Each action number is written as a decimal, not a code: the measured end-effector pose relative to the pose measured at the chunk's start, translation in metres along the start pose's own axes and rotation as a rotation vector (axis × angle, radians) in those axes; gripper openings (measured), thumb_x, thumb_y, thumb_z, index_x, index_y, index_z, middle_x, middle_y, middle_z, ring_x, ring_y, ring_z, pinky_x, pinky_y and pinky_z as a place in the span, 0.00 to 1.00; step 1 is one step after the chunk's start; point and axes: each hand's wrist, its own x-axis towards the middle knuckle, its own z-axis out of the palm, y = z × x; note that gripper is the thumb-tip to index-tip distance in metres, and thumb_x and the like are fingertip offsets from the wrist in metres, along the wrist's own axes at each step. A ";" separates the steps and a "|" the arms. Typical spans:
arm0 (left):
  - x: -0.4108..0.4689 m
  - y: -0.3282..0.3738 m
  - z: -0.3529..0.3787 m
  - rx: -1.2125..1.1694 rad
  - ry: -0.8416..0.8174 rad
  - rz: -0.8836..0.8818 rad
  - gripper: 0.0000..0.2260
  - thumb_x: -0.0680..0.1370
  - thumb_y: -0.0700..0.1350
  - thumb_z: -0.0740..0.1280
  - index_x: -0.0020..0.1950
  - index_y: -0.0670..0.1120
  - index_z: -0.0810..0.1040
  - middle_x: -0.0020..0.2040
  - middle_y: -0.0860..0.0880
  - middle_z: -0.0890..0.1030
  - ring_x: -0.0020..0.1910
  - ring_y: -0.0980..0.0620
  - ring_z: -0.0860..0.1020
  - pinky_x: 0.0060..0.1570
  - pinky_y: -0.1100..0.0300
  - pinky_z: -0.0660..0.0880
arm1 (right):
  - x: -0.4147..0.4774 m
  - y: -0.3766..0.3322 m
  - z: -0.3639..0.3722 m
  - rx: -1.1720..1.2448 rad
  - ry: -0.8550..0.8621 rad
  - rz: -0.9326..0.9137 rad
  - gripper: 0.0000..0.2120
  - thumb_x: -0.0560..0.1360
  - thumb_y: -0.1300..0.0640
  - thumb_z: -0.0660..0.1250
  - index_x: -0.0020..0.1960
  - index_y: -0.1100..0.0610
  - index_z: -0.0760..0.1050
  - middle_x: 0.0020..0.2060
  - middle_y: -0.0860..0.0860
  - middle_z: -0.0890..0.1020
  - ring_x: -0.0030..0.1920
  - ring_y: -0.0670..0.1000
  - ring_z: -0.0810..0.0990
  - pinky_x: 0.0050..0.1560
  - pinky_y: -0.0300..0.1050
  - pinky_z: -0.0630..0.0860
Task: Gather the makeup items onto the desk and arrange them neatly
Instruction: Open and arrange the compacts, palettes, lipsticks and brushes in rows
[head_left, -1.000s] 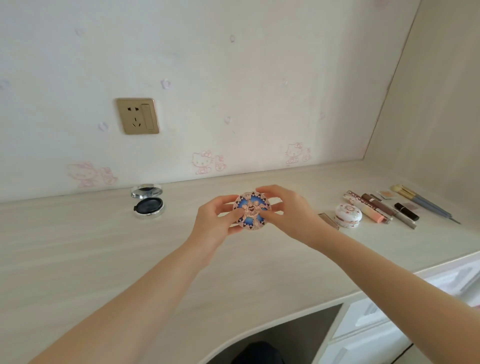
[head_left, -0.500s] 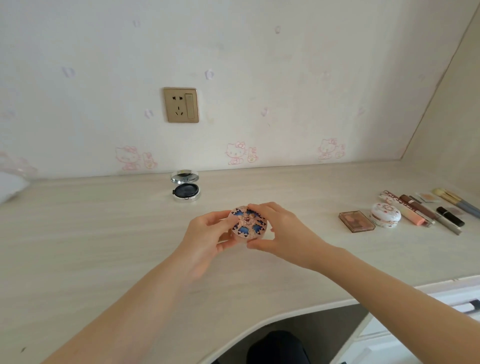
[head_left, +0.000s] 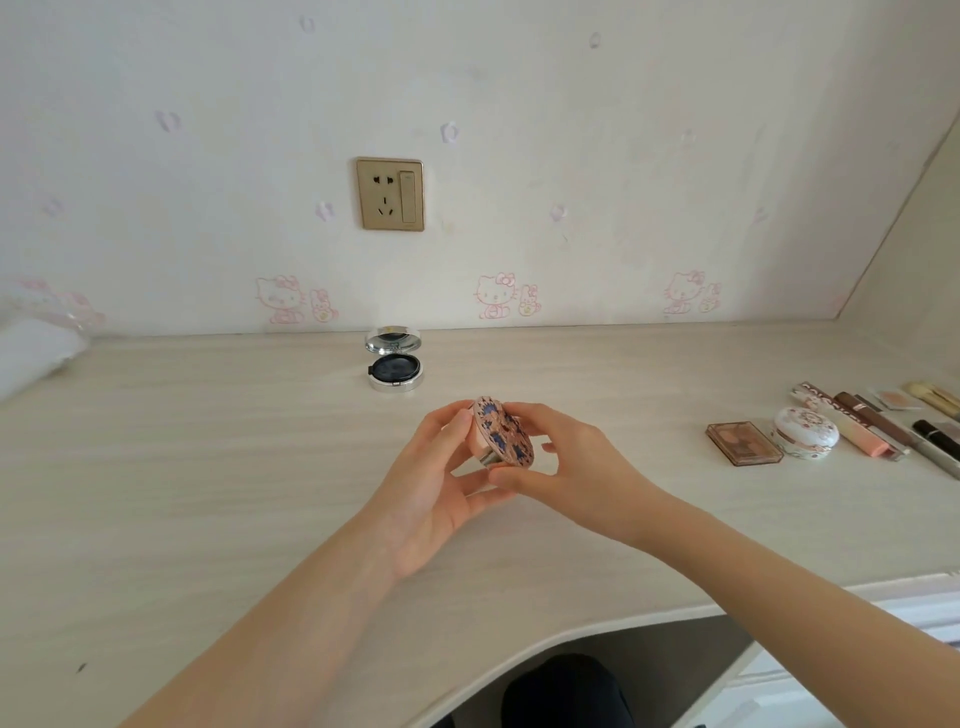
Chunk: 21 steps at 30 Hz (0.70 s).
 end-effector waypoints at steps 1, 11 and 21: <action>-0.001 -0.001 -0.001 -0.018 -0.003 0.001 0.16 0.80 0.47 0.62 0.66 0.44 0.71 0.60 0.38 0.79 0.48 0.38 0.81 0.51 0.44 0.79 | 0.000 -0.001 0.000 -0.025 0.003 -0.012 0.30 0.70 0.43 0.71 0.70 0.44 0.65 0.61 0.38 0.73 0.59 0.35 0.69 0.59 0.30 0.67; -0.002 -0.008 -0.011 -0.072 -0.040 -0.030 0.18 0.77 0.45 0.64 0.66 0.42 0.73 0.61 0.37 0.78 0.50 0.36 0.80 0.50 0.42 0.79 | 0.002 -0.005 -0.006 -0.031 -0.093 -0.065 0.37 0.66 0.48 0.76 0.71 0.43 0.64 0.61 0.41 0.73 0.61 0.40 0.72 0.63 0.38 0.71; -0.003 -0.002 -0.016 0.162 0.035 -0.013 0.14 0.80 0.44 0.62 0.64 0.43 0.76 0.56 0.38 0.82 0.51 0.38 0.82 0.53 0.43 0.78 | 0.012 -0.001 -0.013 0.029 -0.190 0.022 0.34 0.66 0.51 0.77 0.69 0.45 0.69 0.60 0.42 0.77 0.60 0.40 0.75 0.63 0.38 0.72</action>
